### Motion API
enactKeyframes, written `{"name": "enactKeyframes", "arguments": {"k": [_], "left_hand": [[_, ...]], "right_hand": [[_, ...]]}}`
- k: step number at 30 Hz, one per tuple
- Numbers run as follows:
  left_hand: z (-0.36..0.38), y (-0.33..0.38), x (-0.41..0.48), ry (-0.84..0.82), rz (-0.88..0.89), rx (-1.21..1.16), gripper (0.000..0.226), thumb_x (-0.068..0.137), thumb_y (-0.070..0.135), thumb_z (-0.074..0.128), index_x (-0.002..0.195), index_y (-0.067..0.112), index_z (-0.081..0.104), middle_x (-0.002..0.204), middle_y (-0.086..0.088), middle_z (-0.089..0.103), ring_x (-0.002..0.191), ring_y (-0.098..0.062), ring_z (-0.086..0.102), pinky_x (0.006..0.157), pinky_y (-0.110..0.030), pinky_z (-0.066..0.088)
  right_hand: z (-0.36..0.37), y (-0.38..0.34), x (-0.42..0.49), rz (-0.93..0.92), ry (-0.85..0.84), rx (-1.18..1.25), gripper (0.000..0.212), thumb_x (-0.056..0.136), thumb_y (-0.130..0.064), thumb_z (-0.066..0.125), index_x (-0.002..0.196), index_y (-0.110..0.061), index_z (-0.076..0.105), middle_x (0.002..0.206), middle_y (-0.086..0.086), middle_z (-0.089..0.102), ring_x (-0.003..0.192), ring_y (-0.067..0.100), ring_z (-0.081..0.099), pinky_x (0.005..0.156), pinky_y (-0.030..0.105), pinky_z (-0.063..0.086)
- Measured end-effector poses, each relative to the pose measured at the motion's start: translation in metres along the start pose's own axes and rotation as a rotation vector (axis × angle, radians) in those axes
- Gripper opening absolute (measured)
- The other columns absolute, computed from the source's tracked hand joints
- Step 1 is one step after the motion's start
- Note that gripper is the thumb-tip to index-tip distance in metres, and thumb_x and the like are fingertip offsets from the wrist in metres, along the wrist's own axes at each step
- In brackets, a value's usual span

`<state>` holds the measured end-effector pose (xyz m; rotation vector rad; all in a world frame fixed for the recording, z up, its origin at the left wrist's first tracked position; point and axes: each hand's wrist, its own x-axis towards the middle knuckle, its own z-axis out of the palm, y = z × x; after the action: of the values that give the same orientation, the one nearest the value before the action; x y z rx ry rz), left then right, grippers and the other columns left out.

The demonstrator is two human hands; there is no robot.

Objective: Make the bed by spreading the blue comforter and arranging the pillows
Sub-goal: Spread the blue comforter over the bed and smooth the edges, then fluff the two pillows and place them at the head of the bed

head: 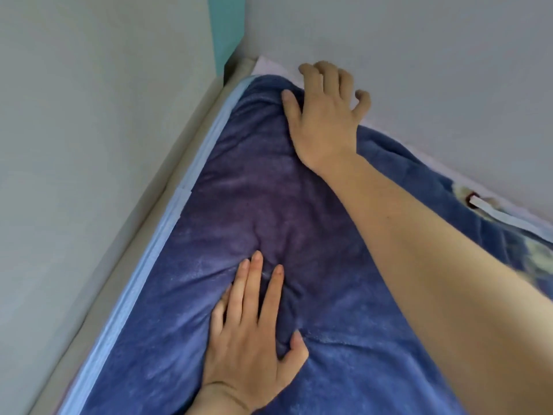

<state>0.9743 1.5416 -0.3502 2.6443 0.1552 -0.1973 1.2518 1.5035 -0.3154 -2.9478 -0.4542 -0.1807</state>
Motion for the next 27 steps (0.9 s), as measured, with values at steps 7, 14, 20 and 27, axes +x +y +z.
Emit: {"name": "enactKeyframes", "arguments": {"k": [7,14,20,27], "left_hand": [[0.003,-0.005,0.001,0.083,0.014,0.061,0.082,0.073,0.053,0.044,0.142,0.011,0.040,0.155,-0.017,0.028,0.141,-0.031,0.026,0.103,-0.044,0.024],[0.007,-0.007,0.002,0.135,-0.001,0.125,0.078,0.079,0.054,0.037,0.146,0.015,0.033,0.158,-0.016,0.023,0.144,-0.031,0.020,0.101,-0.048,0.025],[0.005,-0.005,-0.005,0.063,-0.020,0.131,0.080,0.083,0.056,0.036,0.151,0.016,0.022,0.160,-0.015,0.011,0.147,-0.029,0.009,0.109,-0.052,0.023],[0.001,-0.003,-0.005,0.040,-0.003,0.149,0.080,0.088,0.052,0.046,0.151,0.013,0.016,0.160,-0.020,0.004,0.147,-0.034,0.003,0.111,-0.055,0.018]], "right_hand": [[-0.056,0.073,-0.210,0.299,-0.154,0.044,0.066,0.090,-0.061,0.029,0.150,-0.033,0.020,0.162,0.003,0.009,0.148,0.021,0.000,0.116,0.049,0.005],[-0.026,0.106,-0.195,0.559,-0.422,0.156,0.071,0.089,-0.066,0.035,0.148,-0.051,-0.002,0.161,0.002,-0.020,0.146,0.023,-0.025,0.115,0.056,-0.011],[-0.081,0.107,-0.300,0.622,-0.194,0.181,0.075,0.091,-0.056,0.047,0.152,-0.040,0.005,0.163,-0.003,-0.004,0.149,0.019,-0.011,0.119,0.048,-0.004],[-0.089,0.142,-0.412,0.869,-0.584,0.051,0.098,0.081,-0.077,0.041,0.152,-0.034,-0.011,0.159,0.022,-0.013,0.146,0.043,-0.013,0.118,0.056,0.012]]}}
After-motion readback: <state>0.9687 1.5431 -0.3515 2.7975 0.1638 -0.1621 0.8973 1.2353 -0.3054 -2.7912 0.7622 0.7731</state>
